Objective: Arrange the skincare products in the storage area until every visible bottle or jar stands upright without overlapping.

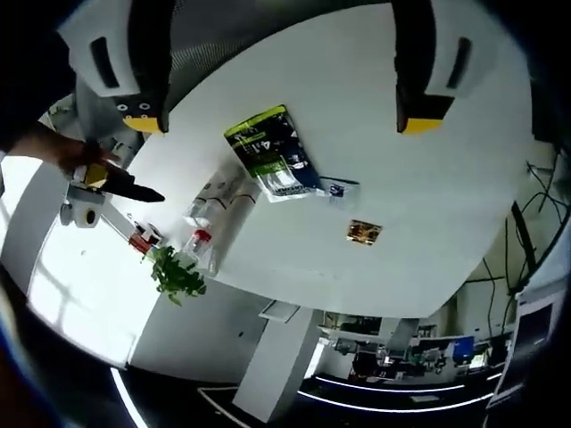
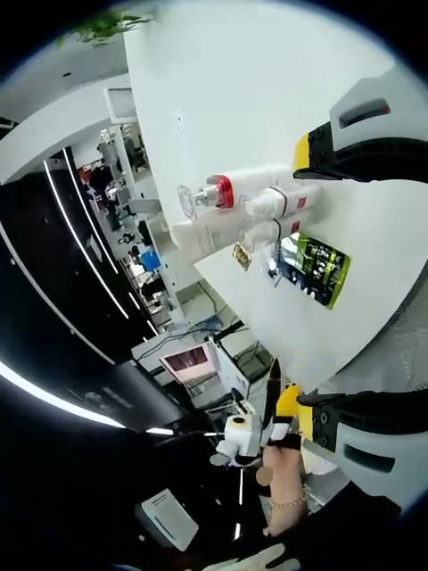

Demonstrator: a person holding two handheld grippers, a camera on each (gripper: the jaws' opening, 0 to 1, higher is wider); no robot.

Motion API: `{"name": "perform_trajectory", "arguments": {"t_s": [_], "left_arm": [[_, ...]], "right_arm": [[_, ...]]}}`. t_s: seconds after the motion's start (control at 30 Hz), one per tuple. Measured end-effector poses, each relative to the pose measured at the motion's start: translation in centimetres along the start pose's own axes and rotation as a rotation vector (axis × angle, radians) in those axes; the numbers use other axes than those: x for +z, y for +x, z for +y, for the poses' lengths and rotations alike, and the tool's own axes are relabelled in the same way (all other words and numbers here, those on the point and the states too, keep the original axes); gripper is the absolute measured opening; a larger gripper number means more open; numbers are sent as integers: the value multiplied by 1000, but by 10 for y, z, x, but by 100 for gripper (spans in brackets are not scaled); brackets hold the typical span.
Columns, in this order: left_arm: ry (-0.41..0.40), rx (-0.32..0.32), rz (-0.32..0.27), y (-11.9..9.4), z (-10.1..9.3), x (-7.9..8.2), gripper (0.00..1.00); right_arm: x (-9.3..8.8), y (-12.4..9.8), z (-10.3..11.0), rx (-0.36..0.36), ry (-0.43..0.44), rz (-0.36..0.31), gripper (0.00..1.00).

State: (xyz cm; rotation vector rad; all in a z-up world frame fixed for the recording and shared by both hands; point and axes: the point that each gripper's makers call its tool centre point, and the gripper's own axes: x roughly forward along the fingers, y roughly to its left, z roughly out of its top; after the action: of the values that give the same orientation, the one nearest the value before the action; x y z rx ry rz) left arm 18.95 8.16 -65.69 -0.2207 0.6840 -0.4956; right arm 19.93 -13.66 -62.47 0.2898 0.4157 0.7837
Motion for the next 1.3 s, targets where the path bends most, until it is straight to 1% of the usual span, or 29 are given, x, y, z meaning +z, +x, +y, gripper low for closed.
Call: {"name": "perform_trajectory", "arguments": {"t_s": [0.1, 0.17, 0.3, 0.4, 0.43, 0.57, 0.67, 0.9, 1.07, 1.13, 1.3], "left_arm": [[-2, 14, -21, -5, 4, 0, 99], [11, 22, -61, -12, 4, 3, 99], [23, 40, -93, -22, 6, 3, 99], [21, 51, -136, -25, 10, 13, 99], [24, 54, -141, -25, 11, 15, 99], [31, 72, -140, -26, 12, 14, 99], [24, 70, -147, -26, 13, 15, 99], [25, 77, -139, -24, 13, 14, 99], [30, 82, -128, -24, 11, 12, 98], [31, 85, -126, -24, 12, 12, 98], [23, 89, -114, -22, 11, 11, 98]], "right_arm": [[-1, 0, 0, 3, -1, 3, 99], [1, 0, 1, 5, 10, -9, 99], [3, -2, 1, -1, 14, -20, 99], [4, -3, 4, 0, 6, -22, 99], [4, -3, 4, 0, 1, -18, 99], [7, -3, 8, 6, -6, -23, 99], [10, -5, 13, 6, -7, -31, 99], [14, -9, 20, 7, -13, -62, 99], [4, -7, 13, -1, -27, -39, 98], [6, -7, 13, -2, -32, -45, 98], [4, -7, 13, -1, -21, -40, 98]]}}
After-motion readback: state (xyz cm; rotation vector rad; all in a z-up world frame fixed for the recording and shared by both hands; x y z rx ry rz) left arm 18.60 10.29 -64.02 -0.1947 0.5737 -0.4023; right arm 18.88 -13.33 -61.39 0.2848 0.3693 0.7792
